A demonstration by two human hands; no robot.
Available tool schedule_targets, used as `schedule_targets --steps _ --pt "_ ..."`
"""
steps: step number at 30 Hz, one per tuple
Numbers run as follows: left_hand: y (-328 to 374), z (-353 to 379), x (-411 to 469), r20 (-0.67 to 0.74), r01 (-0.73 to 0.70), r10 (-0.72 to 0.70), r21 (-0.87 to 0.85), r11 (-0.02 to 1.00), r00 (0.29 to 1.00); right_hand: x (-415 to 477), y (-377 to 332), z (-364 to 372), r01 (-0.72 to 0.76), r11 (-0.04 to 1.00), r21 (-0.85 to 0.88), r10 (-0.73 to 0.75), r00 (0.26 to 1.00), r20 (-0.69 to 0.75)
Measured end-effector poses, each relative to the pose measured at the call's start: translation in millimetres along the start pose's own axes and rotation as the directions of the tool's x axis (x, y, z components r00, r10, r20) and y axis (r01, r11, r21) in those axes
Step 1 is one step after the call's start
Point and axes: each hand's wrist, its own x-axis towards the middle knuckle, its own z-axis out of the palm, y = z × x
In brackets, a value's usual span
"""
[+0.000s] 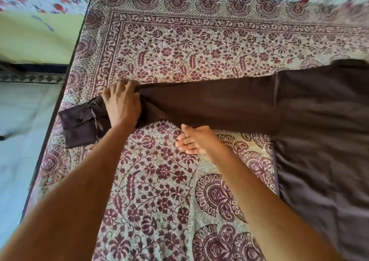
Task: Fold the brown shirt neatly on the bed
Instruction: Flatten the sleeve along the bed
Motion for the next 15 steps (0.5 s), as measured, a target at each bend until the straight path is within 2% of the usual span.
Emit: schedule_targets --steps 3,5,6,7,8,9,10,11,12,14,15 --pt "2.2 11.4 -29.3 0.146 -0.198 0.209 -0.082 0.977 0.967 -11.8 4.6 -16.5 0.144 0.978 -0.15 -0.135 0.988 0.073" --pt "-18.6 13.5 -41.0 0.21 -0.147 0.145 -0.009 0.989 0.967 -14.0 13.5 -28.5 0.36 0.908 -0.215 -0.382 0.922 -0.069" --pt "-33.3 12.1 -43.7 0.22 -0.088 0.076 0.047 0.995 0.973 -11.6 18.7 -34.1 0.452 0.831 -0.324 -0.526 0.827 -0.196" --pt "-45.2 7.6 -45.8 0.213 -0.04 0.02 0.092 0.995 0.977 -9.1 22.6 -37.6 0.489 0.726 -0.483 -0.662 0.687 -0.299" --pt "-55.8 0.9 -48.0 0.184 -0.002 -0.018 0.105 0.994 0.983 -6.9 24.5 -36.6 0.467 0.604 -0.646 -0.773 0.54 -0.332" --pt "-64.1 -4.8 -50.4 0.129 0.043 -0.054 0.087 0.995 0.99 -4.2 26.0 -31.2 0.428 0.48 -0.766 -0.853 0.429 -0.295" --pt "-66.9 -10.3 -53.4 0.052 0.118 -0.121 0.05 0.992 0.991 0.0 26.9 -23.4 0.406 0.374 -0.834 -0.9 0.375 -0.222" --pt "-69.9 -14.6 -55.5 -0.024 0.232 -0.232 0.001 0.973 0.972 7.3 28.2 -12.1 0.415 0.293 -0.861 -0.918 0.375 -0.131" --pt "-70.5 -18.0 -56.7 -0.08 0.367 -0.371 -0.056 0.929 0.925 14.2 28.3 0.4 0.437 0.247 -0.865 -0.909 0.414 -0.051" --pt "-74.2 -22.5 -57.8 -0.097 0.59 -0.608 -0.169 0.79 0.788 24.0 24.7 29.0 0.455 0.237 -0.858 -0.849 0.527 0.046" --pt "-75.1 -22.6 -56.8 -0.073 0.634 -0.657 -0.197 0.747 0.751 29.8 22.3 39.7 0.444 0.24 -0.863 -0.819 0.569 0.065"
